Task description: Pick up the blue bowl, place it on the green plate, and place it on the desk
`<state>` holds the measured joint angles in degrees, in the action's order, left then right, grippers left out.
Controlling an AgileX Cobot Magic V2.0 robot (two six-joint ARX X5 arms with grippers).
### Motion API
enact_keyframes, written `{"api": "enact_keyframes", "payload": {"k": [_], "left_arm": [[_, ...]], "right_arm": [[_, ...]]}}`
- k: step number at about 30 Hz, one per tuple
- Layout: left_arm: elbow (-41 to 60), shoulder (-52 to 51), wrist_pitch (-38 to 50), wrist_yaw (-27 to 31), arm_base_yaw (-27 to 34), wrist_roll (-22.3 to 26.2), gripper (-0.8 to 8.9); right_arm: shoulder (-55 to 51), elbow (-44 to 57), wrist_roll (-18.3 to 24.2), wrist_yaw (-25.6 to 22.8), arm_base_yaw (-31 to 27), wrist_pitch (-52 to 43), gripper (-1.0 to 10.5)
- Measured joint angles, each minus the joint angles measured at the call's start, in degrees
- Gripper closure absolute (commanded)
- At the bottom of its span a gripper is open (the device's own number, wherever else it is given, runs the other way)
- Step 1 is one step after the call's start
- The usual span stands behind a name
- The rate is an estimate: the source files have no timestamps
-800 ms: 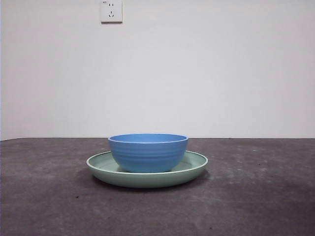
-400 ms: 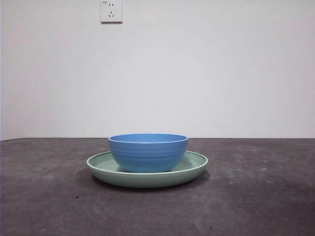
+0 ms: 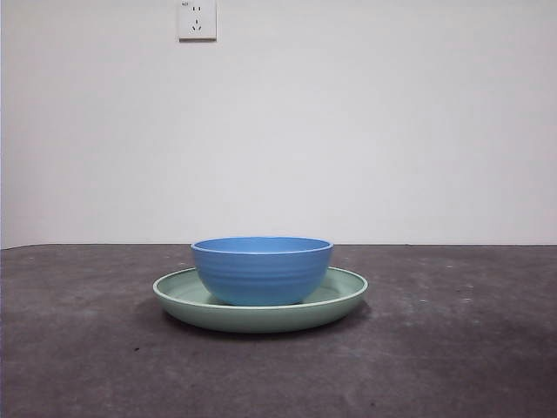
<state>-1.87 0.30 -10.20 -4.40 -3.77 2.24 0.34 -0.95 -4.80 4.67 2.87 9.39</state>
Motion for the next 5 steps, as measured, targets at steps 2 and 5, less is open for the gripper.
{"api": "enact_keyframes", "payload": {"k": [2,5], "left_arm": [[0.0,0.0,0.0,0.0,0.0,0.0,8.05],[0.0,0.0,0.0,0.0,0.0,0.0,8.05]], "right_arm": [[0.0,0.0,0.0,0.0,0.0,0.0,9.4],[0.0,0.0,0.0,0.0,0.0,0.0,9.4]]}}
